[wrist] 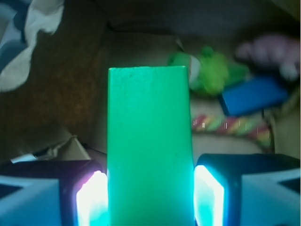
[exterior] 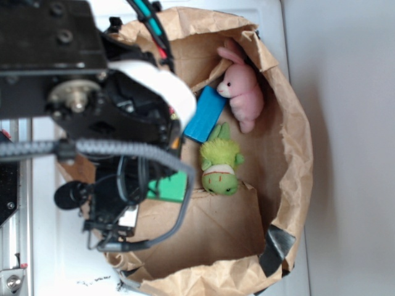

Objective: Grab the green block.

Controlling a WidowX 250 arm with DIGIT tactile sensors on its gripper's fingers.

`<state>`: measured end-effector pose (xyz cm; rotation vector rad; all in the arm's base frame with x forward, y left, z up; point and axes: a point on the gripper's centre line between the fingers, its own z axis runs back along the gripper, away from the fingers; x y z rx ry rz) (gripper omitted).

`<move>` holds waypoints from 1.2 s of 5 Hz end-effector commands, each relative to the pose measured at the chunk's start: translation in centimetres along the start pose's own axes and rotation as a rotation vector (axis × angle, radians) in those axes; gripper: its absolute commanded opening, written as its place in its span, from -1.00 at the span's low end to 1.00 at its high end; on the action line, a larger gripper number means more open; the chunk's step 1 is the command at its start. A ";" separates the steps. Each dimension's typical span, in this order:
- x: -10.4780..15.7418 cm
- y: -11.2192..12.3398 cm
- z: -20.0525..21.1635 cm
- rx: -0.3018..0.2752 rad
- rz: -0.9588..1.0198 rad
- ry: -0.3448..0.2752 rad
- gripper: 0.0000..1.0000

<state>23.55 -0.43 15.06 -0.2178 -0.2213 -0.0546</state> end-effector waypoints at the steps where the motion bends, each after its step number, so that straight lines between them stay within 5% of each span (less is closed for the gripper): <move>1: 0.9 -1.7 2.6 0.099 0.151 -0.031 -1.00; 4: 4.3 -0.7 2.8 0.196 0.119 -0.120 -1.00; 6: 5.1 -1.1 2.4 0.179 0.088 -0.090 -1.00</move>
